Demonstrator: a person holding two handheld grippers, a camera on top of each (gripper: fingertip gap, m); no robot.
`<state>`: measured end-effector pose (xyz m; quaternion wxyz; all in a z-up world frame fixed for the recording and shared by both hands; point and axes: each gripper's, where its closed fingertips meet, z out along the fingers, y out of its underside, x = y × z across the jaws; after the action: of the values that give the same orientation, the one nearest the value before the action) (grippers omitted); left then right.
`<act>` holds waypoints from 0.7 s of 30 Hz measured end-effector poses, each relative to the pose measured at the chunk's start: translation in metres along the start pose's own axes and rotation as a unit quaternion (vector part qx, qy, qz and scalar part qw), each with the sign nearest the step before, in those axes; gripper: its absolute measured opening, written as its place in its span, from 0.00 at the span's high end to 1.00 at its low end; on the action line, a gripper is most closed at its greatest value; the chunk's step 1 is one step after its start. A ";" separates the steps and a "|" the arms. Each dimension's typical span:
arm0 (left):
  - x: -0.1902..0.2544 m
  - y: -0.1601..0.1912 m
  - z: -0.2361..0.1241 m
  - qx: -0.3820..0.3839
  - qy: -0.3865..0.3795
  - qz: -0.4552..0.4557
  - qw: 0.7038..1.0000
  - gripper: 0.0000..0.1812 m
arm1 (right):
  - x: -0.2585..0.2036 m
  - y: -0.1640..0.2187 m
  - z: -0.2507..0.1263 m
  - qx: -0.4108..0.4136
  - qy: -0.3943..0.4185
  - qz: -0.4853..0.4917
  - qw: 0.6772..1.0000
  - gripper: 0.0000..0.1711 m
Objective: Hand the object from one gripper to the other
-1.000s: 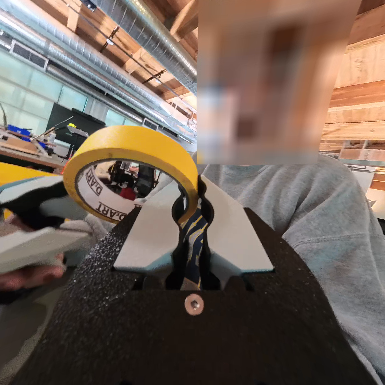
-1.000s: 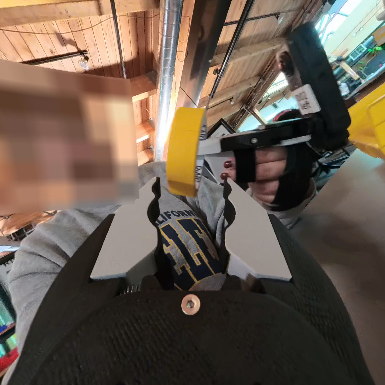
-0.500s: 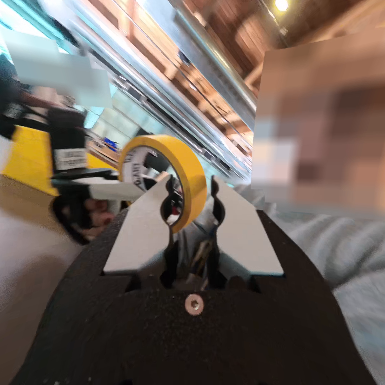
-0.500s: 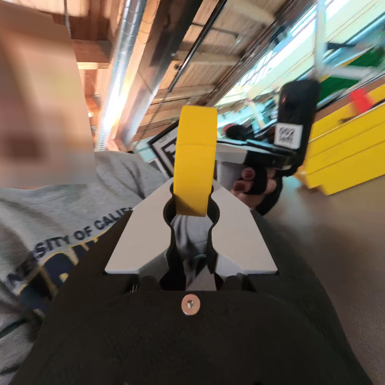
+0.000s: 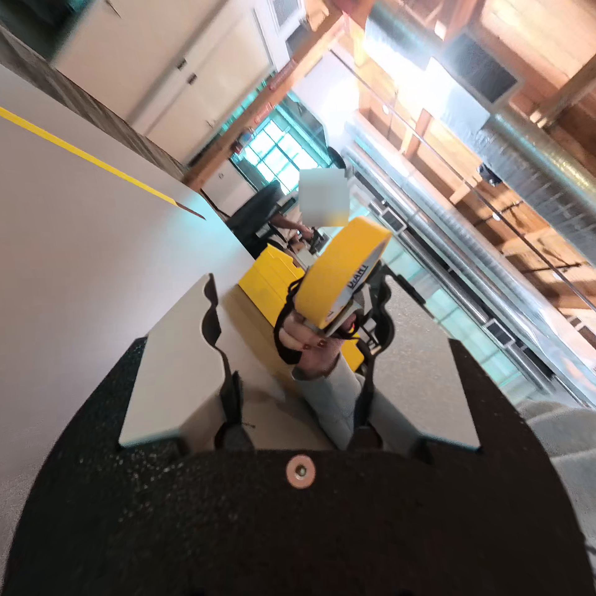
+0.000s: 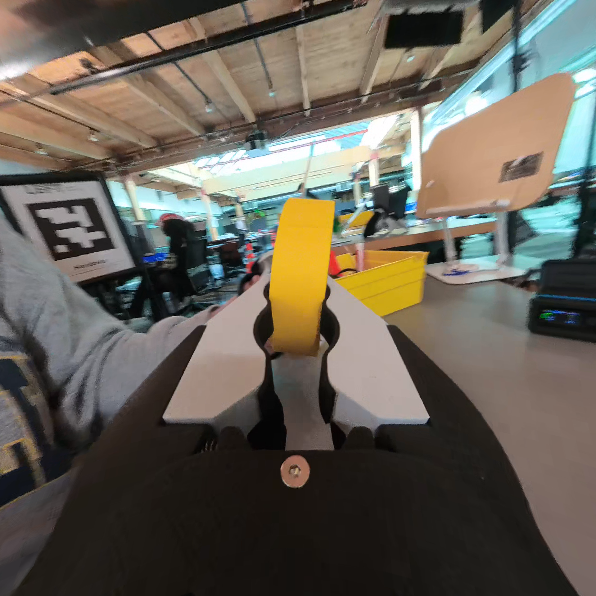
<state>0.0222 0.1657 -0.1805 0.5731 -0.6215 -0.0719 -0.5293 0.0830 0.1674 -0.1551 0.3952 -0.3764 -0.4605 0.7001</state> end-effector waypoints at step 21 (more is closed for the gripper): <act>0.078 -0.005 0.018 0.048 0.311 -0.212 0.925 0.91 | 0.000 0.005 0.012 -0.098 0.256 -0.683 0.677 0.86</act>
<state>0.0625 0.1410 -0.1159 0.4703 -0.3673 -0.0459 -0.8011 0.0715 0.1621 -0.1568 0.8265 -0.1579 -0.5367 0.0624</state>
